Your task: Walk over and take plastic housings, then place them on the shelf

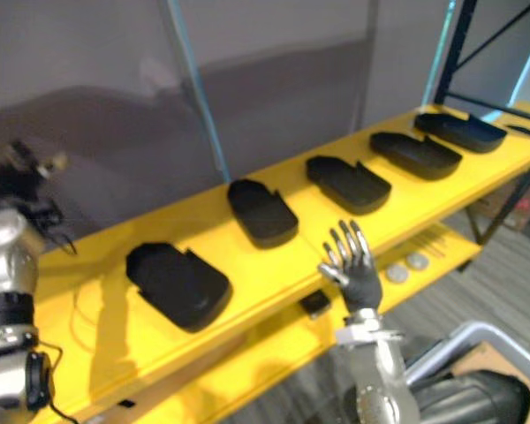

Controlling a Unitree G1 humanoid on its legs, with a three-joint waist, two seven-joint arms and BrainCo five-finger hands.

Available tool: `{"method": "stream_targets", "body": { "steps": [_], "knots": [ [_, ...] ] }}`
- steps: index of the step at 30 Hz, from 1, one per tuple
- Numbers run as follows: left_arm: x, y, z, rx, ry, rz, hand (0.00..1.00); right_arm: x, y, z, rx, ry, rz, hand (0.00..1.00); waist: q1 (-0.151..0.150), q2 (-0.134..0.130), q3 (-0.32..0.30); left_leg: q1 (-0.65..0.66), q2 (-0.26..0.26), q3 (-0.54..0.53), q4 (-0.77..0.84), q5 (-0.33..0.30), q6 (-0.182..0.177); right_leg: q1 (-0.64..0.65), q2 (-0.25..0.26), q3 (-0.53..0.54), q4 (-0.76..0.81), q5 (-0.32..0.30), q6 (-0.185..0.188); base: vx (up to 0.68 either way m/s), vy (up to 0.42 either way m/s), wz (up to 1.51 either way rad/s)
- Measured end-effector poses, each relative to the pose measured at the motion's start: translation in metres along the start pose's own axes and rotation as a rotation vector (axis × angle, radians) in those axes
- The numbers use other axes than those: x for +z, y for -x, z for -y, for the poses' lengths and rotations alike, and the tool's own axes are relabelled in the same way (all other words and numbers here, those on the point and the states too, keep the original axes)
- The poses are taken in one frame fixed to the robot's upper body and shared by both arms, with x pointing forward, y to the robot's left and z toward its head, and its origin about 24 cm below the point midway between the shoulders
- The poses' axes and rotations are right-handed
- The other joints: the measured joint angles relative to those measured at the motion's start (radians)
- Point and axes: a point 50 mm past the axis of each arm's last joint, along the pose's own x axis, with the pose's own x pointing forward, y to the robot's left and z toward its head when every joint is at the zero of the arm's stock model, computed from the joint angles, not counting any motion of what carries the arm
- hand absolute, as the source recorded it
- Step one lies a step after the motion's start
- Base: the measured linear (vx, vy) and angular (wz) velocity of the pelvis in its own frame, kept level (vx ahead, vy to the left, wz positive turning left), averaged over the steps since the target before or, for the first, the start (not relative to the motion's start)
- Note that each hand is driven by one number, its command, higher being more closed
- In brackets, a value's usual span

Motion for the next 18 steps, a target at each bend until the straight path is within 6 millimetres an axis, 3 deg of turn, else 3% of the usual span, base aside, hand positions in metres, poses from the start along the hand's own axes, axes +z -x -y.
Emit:
{"method": "stream_targets", "body": {
  "steps": [4, 8, 10, 11, 13, 16, 17, 18],
  "knots": [
    [0.056, 0.013, 0.012, 0.004, 0.107, 0.324, 0.0, 0.025, -0.003, 0.008, -0.065, 0.057, 0.148, 0.0, 0.001, -0.001, 0.0, 0.0, 0.001, 0.0, 0.0, 0.0, 0.0, 0.0, 0.0, 0.0, 0.0, 0.0, 0.0, 0.0, 0.0, 0.0],
    [0.077, 0.056, 0.007, 0.009, 0.153, 0.513, 0.0, 0.066, -0.008, 0.004, -0.041, 0.117, 0.356, 0.0, 0.005, -0.001, -0.001, 0.008, 0.001, -0.001, 0.0, 0.0, 0.0, 0.007, 0.0, -0.002, 0.0, 0.0, 0.0, 0.0, 0.0, 0.0],
    [0.066, 0.09, -0.01, 0.085, 0.17, 0.531, 0.0, 0.085, -0.007, 0.001, -0.025, 0.162, 0.444, 0.0, 0.011, -0.003, -0.001, 0.008, 0.001, -0.011, 0.0, 0.001, -0.001, 0.014, 0.0, -0.016, 0.0, -0.002, -0.001, -0.01, -0.016, 0.11],
    [0.06, 0.098, -0.014, 0.104, 0.169, 0.517, 0.0, 0.088, -0.006, 0.002, -0.027, 0.175, 0.456, 0.0, 0.013, -0.006, -0.002, 0.008, 0.0, -0.017, 0.0, 0.002, -0.002, 0.018, 0.0, -0.021, 0.0, -0.005, -0.002, -0.01, -0.019, 0.2],
    [0.037, 0.128, -0.028, 0.172, 0.137, 0.444, 0.0, 0.094, -0.004, 0.006, -0.056, 0.225, 0.487, 0.0, 0.033, -0.028, -0.011, 0.007, 0.0, -0.039, 0.0, 0.002, -0.003, 0.028, 0.0, -0.041, 0.0, -0.016, -0.001, -0.02, -0.03, 0.25],
    [0.019, 0.162, -0.036, 0.196, 0.097, 0.346, 0.0, 0.1, -0.001, 0.009, -0.083, 0.285, 0.517, 0.0, 0.047, -0.058, -0.016, 0.004, -0.003, -0.071, 0.0, 0.007, -0.006, 0.038, -0.002, -0.071, 0.005, -0.04, -0.002, -0.01, -0.03, 0.29],
    [-0.002, 0.182, -0.056, 0.31, 0.025, 0.269, 0.0, 0.113, -0.017, 0.024, -0.156, 0.442, 0.571, 0.0, 0.056, -0.107, 0.075, -0.026, -0.025, -0.138, 0.004, 0.035, 0.001, 0.026, -0.007, -0.114, 0.013, -0.039, 0.009, 0.0, -0.016, 0.12],
    [-0.002, 0.182, -0.056, 0.31, 0.025, 0.269, 0.0, 0.113, -0.017, 0.024, -0.155, 0.441, 0.572, 0.0, 0.056, -0.108, 0.075, -0.027, -0.025, -0.139, 0.004, 0.035, 0.001, 0.026, -0.007, -0.114, 0.013, -0.039, 0.009, 0.0, 0.0, 0.0]
  ]
}}
